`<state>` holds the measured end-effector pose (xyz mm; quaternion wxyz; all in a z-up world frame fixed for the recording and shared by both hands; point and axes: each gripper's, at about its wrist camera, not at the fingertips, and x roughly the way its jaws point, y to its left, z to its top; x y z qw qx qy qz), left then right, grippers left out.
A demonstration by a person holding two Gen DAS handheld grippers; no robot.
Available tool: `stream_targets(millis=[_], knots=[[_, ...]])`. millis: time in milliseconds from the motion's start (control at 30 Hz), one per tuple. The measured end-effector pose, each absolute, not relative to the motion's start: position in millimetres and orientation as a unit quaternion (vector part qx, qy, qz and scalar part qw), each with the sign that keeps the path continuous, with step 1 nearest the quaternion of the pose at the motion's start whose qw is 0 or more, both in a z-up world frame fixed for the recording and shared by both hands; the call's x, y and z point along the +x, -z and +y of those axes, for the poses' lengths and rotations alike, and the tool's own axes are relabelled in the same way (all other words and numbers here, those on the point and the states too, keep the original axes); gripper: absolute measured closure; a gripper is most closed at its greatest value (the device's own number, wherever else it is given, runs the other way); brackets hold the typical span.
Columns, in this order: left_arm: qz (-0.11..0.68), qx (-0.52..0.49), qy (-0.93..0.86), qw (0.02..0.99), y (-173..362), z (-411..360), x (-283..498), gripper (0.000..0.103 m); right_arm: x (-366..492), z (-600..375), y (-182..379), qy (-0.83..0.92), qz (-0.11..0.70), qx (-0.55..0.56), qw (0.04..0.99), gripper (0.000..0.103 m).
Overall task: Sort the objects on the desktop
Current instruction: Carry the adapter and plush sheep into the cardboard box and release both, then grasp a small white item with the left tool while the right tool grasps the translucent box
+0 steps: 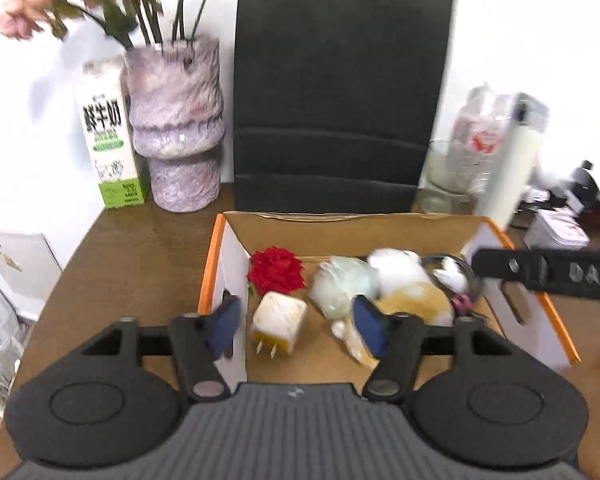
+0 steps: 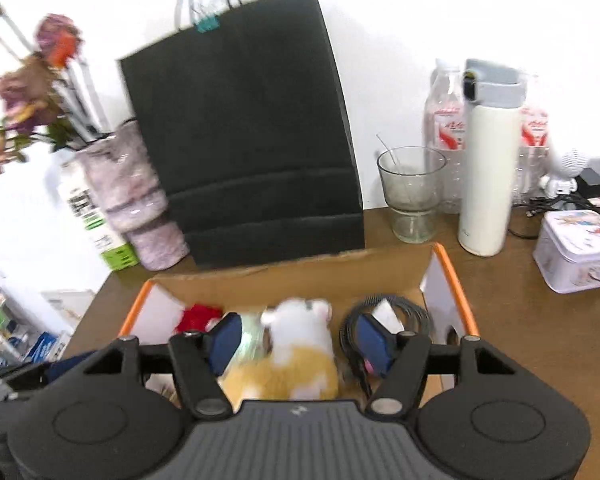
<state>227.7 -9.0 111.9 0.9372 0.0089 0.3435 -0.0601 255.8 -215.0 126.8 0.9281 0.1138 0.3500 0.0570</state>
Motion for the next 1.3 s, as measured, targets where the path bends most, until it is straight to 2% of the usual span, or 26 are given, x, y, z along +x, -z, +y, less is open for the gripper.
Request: stream_targets(millis=[100, 167, 333, 400, 600, 767, 1033, 1167, 1300], knots=[[0.298, 0.028, 0.047, 0.953, -107.8, -7.2, 170.4, 0.020, 199.1, -221.8, -129.9, -0.081, 0.342, 0.100, 0.931, 0.032], [0.287, 0.018, 0.049, 0.956, -99.3, -6.9, 130.0, 0.017, 147.3, -228.9, -125.6, -0.081, 0.324, 0.091, 0.938, 0.025], [0.274, 0.030, 0.059, 0.959, -73.6, -20.4, 44.1, 0.013, 40.0, -233.8, -101.1, -0.088, 0.317, 0.062, 0.942, 0.022], [0.262, 0.045, 0.060, 0.962, -64.3, -24.1, 11.4, 0.007, 7.7, -231.4, -88.1, -0.086, 0.317, 0.042, 0.944, 0.022], [0.241, 0.071, 0.047, 0.967, -32.9, -28.9, -58.4, 0.005, -48.6, -225.5, -54.1, -0.070, 0.314, 0.033, 0.946, 0.022], [0.258, 0.072, 0.055, 0.962, -27.6, -32.1, -62.0, 0.005, -62.2, -218.0, -46.9, -0.060, 0.318, 0.013, 0.946, 0.022], [0.243, 0.080, 0.060, 0.965, -23.9, -31.6, -54.6, 0.004, -53.0, -233.0, -52.8, -0.040, 0.298, 0.024, 0.953, 0.021], [0.245, 0.096, 0.066, 0.962, -22.4, -35.7, -40.2, 0.004, -39.1, -231.2, -51.1, -0.031, 0.297, -0.002, 0.954, 0.024], [0.253, 0.072, 0.060, 0.963, -26.4, -31.5, -15.4, 0.005, -28.1, -237.8, -56.4, -0.032, 0.284, -0.005, 0.958, 0.027]])
